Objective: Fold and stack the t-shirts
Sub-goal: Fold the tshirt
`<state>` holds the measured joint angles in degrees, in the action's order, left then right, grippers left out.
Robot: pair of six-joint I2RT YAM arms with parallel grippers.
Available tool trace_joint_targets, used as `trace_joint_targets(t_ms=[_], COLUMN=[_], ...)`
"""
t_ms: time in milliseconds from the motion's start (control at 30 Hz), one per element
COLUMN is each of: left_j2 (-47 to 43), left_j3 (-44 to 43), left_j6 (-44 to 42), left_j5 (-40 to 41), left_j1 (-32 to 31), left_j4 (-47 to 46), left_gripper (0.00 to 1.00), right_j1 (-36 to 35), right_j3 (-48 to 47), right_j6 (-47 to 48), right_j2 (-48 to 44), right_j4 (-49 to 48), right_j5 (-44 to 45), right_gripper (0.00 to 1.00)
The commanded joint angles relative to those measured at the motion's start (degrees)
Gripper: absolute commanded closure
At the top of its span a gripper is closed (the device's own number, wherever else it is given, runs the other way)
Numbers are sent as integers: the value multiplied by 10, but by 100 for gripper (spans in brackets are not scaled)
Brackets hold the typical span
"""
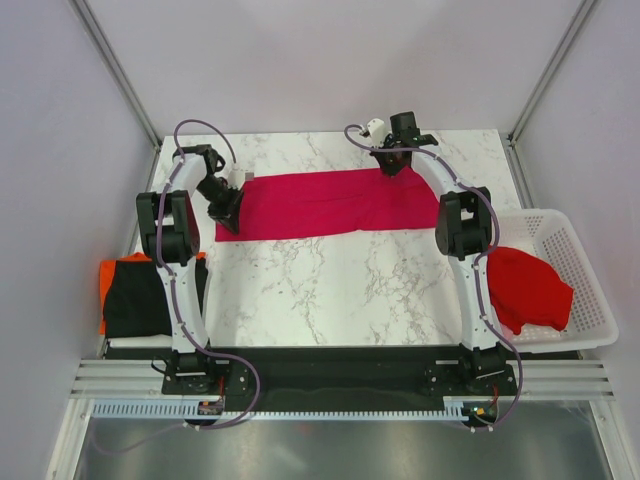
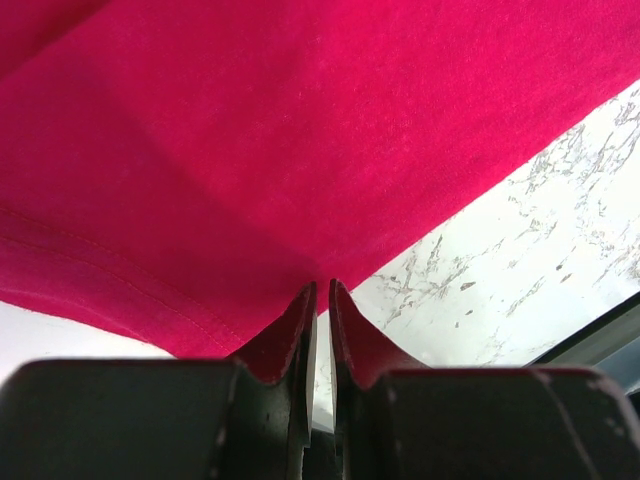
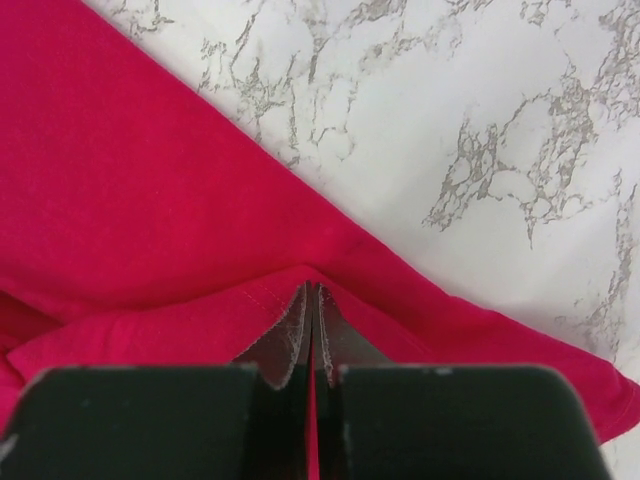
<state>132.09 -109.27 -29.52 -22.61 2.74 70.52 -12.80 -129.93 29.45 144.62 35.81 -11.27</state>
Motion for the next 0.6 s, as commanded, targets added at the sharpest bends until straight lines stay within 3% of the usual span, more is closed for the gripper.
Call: trace_joint_targets(t_ms=[0, 33, 67, 167, 567], left_j2=[0, 0, -1, -4, -12], left_j3=[0, 1, 2, 7, 15], left_j6=[14, 14, 14, 15, 14], left_j5=[1, 2, 1, 0, 7], left_j1=[-1, 0, -2, -4, -10], left_j4=[-4, -4, -4, -6, -8], left_gripper=[85, 85, 85, 85, 85], right_j1=[0, 0, -1, -1, -3], right_j3=[-27, -28, -30, -30, -12], right_j6=[-16, -33, -40, -72, -70], right_j2=[-5, -6, -13, -23, -2], right_j4=[2, -5, -7, -20, -9], right_j5=[-11, -3, -2, -7, -2], right_gripper=[97, 92, 75, 52, 50])
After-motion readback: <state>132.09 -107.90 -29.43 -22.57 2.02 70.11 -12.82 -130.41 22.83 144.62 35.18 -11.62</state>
